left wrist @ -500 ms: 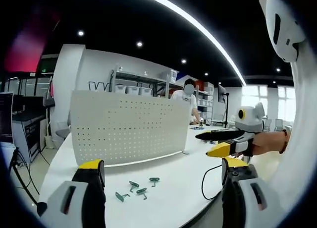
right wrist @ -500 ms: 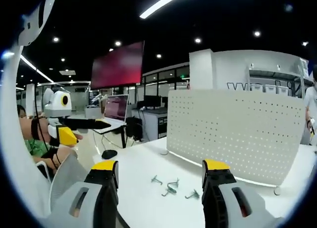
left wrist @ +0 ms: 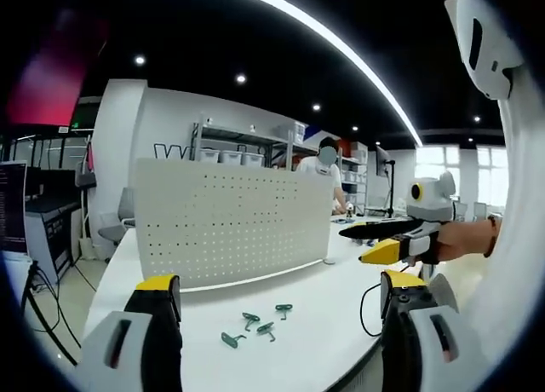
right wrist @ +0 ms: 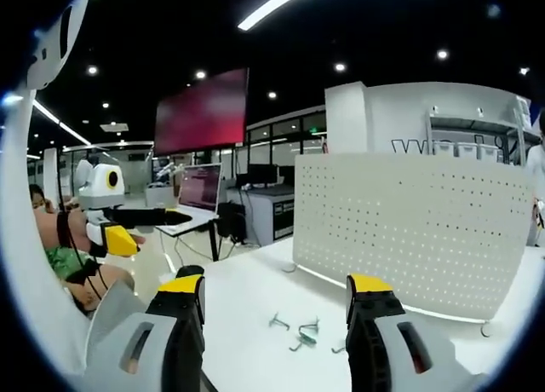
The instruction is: Insert the hook assembly into the mounting plate slot until the hook locks in place.
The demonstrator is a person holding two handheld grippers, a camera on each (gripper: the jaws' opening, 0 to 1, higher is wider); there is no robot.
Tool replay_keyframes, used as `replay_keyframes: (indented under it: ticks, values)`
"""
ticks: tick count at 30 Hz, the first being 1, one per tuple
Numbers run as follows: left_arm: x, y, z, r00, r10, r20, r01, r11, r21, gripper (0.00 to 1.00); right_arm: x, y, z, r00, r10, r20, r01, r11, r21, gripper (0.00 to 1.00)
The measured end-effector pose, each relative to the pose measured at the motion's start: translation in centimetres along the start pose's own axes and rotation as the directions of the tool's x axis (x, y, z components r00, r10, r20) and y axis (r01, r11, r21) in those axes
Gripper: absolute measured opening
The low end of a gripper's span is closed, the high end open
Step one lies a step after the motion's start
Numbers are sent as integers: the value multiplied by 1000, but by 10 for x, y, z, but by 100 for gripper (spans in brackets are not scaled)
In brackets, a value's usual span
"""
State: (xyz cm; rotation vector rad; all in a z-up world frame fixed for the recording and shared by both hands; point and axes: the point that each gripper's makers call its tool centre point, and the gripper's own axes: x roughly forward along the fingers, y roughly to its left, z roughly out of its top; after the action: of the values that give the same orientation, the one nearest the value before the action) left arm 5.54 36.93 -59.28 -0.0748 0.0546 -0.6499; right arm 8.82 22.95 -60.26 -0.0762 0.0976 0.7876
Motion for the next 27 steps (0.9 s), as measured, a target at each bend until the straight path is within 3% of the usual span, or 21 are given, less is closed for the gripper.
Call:
replay_keyframes:
  ticks: [13, 27]
  values:
    - [5, 24, -5, 999, -46, -14, 46, 999, -7, 99, 12, -2, -2, 997, -68, -22, 68, 998, 6, 68]
    - [11, 26, -22, 996, -82, -27, 81, 996, -46, 98, 20, -10, -11, 994, -87, -72, 87, 996, 1, 65]
